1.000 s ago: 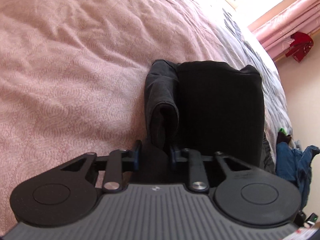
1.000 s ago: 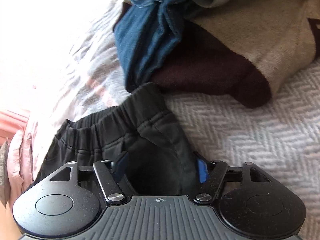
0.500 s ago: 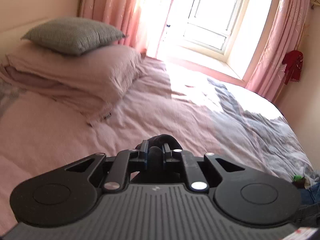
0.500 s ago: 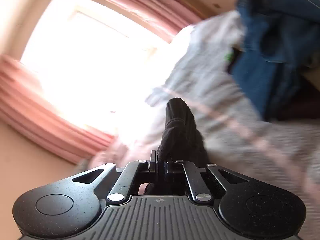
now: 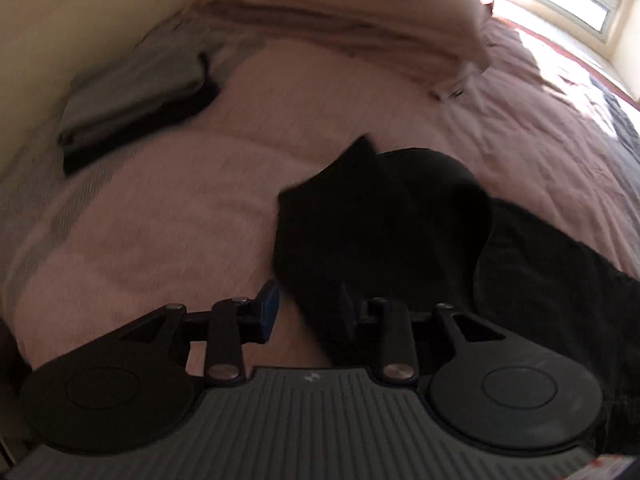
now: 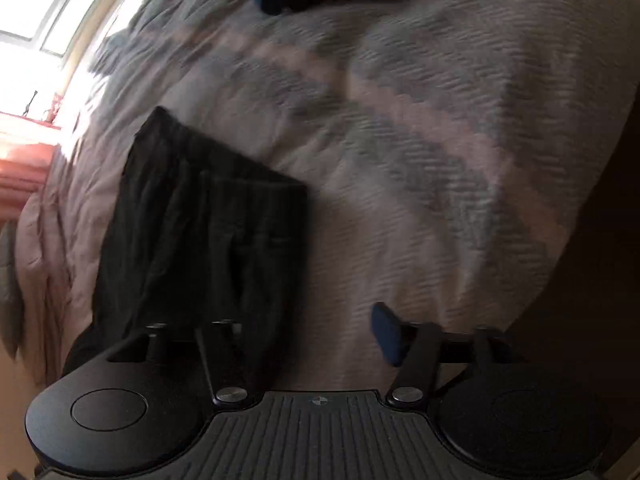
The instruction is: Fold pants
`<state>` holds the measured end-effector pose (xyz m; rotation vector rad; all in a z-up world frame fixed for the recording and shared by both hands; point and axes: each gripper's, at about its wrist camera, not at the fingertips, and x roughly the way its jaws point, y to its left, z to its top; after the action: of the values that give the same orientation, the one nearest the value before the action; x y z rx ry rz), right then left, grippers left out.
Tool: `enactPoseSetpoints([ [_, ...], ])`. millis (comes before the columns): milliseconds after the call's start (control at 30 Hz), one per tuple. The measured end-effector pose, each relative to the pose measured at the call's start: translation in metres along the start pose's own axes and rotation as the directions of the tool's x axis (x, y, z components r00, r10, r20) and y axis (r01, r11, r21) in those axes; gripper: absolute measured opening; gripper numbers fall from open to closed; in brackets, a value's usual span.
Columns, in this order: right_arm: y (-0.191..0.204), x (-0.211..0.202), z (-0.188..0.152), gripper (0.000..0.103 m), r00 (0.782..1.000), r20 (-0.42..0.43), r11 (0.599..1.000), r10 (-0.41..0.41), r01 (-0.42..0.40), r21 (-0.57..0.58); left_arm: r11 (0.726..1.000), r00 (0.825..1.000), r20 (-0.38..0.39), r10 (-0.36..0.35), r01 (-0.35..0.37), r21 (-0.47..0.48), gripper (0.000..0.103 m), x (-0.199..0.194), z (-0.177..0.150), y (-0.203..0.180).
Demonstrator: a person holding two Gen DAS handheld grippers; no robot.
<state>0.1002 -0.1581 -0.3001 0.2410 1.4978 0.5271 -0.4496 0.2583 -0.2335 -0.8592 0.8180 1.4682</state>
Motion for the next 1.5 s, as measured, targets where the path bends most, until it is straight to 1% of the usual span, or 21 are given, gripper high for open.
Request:
enactPoseSetpoints([
  [67, -0.004, 0.009, 0.01, 0.074, 0.999, 0.003, 0.997, 0.046, -0.046, 0.064, 1.0, 1.0, -0.03, 0.002, -0.002, -0.031, 0.036, 0.009, -0.008, 0.017],
  [133, 0.002, 0.025, 0.019, 0.074, 0.999, 0.015, 0.995, 0.052, -0.053, 0.09, 0.998, 1.0, -0.013, -0.021, 0.02, -0.055, 0.053, 0.014, -0.001, 0.022],
  [167, 0.007, 0.028, 0.021, 0.074, 0.998, 0.024, 0.996, 0.052, -0.054, 0.071, 0.998, 0.999, 0.006, -0.039, 0.039, -0.054, 0.054, 0.015, 0.007, 0.021],
  [267, 0.023, 0.042, 0.023, 0.074, 0.998, 0.047, 1.0, 0.03, -0.03, -0.001, 0.997, 0.997, 0.036, -0.069, 0.067, 0.048, 0.065, 0.027, 0.036, -0.008],
  [300, 0.026, 0.047, 0.025, 0.074, 0.999, 0.048, 1.0, 0.024, -0.024, -0.016, 0.991, 0.995, 0.016, -0.097, 0.095, 0.094, 0.079, 0.031, 0.042, -0.022],
  [400, 0.033, 0.052, 0.023, 0.074, 0.997, 0.073, 0.999, 0.031, -0.03, -0.021, 0.959, 0.988, -0.086, -0.128, 0.145, 0.242, 0.083, 0.055, 0.053, -0.073],
  [467, 0.036, 0.057, 0.023, 0.074, 0.996, 0.091, 0.999, 0.027, -0.025, -0.026, 0.925, 0.988, -0.135, -0.072, 0.117, 0.362, 0.083, 0.075, 0.049, -0.108],
  [600, 0.037, 0.061, 0.02, 0.075, 0.994, 0.109, 1.0, 0.02, -0.017, -0.023, 0.875, 0.982, -0.167, 0.084, 0.007, 0.484, 0.083, 0.112, 0.038, -0.151],
  [633, 0.037, 0.063, 0.019, 0.075, 0.994, 0.112, 1.0, 0.018, -0.016, -0.02, 0.865, 0.978, -0.163, 0.128, -0.03, 0.5, 0.078, 0.12, 0.037, -0.157],
  [667, 0.037, 0.064, 0.019, 0.075, 0.993, 0.114, 1.0, 0.02, -0.018, -0.017, 0.858, 0.976, -0.155, 0.154, -0.054, 0.511, 0.064, 0.123, 0.034, -0.158],
  [700, 0.037, 0.066, 0.019, 0.074, 0.993, 0.116, 0.999, 0.029, -0.027, -0.02, 0.858, 0.976, -0.147, 0.159, -0.063, 0.51, 0.018, 0.124, 0.034, -0.154],
  [733, 0.037, 0.066, 0.019, 0.074, 0.992, 0.12, 0.999, 0.032, -0.028, -0.028, 0.88, 0.978, -0.16, 0.134, -0.043, 0.473, 0.005, 0.123, 0.036, -0.143],
  [900, 0.04, 0.065, 0.018, 0.074, 0.995, 0.098, 0.996, 0.025, -0.016, -0.091, 0.966, 1.0, -0.011, 0.005, -0.002, 0.258, 0.005, 0.055, 0.041, -0.05],
  [1000, 0.036, 0.061, 0.022, 0.074, 0.998, 0.062, 0.997, 0.02, -0.015, -0.079, 0.999, 1.0, 0.012, 0.01, -0.01, 0.043, 0.006, 0.006, 0.018, 0.038],
  [1100, 0.044, 0.057, 0.029, 0.074, 1.0, 0.027, 0.994, -0.005, 0.008, -0.106, 0.981, 0.99, -0.126, 0.061, -0.083, -0.175, 0.01, 0.002, -0.028, 0.114],
  [1167, 0.055, 0.052, 0.034, 0.074, 0.998, 0.036, 0.983, -0.046, 0.051, -0.179, 0.946, 0.953, -0.236, 0.19, -0.242, -0.216, 0.013, 0.02, -0.064, 0.146],
  [1233, 0.068, 0.045, 0.041, 0.074, 0.996, 0.06, 0.964, -0.059, 0.072, -0.254, 0.908, 0.894, -0.33, 0.303, -0.376, -0.186, 0.013, 0.033, -0.088, 0.162],
  [1267, 0.074, 0.042, 0.046, 0.074, 0.995, 0.078, 0.955, -0.06, 0.08, -0.286, 0.902, 0.892, -0.329, 0.309, -0.385, -0.196, 0.013, 0.031, -0.095, 0.164],
  [1367, 0.095, 0.044, 0.063, 0.074, 0.993, 0.109, 0.932, -0.039, 0.075, -0.354, 0.936, 0.954, -0.222, 0.203, -0.255, -0.24, 0.014, 0.015, -0.088, 0.147],
  [1433, 0.108, 0.052, 0.072, 0.074, 0.992, 0.124, 0.928, -0.035, 0.079, -0.365, 0.965, 0.984, -0.143, 0.11, -0.14, -0.221, 0.031, 0.013, -0.072, 0.125],
  [1500, 0.119, 0.062, 0.079, 0.074, 0.991, 0.13, 0.925, -0.023, 0.07, -0.373, 0.992, 0.998, -0.048, 0.04, -0.046, -0.118, 0.041, 0.026, -0.05, 0.086],
])
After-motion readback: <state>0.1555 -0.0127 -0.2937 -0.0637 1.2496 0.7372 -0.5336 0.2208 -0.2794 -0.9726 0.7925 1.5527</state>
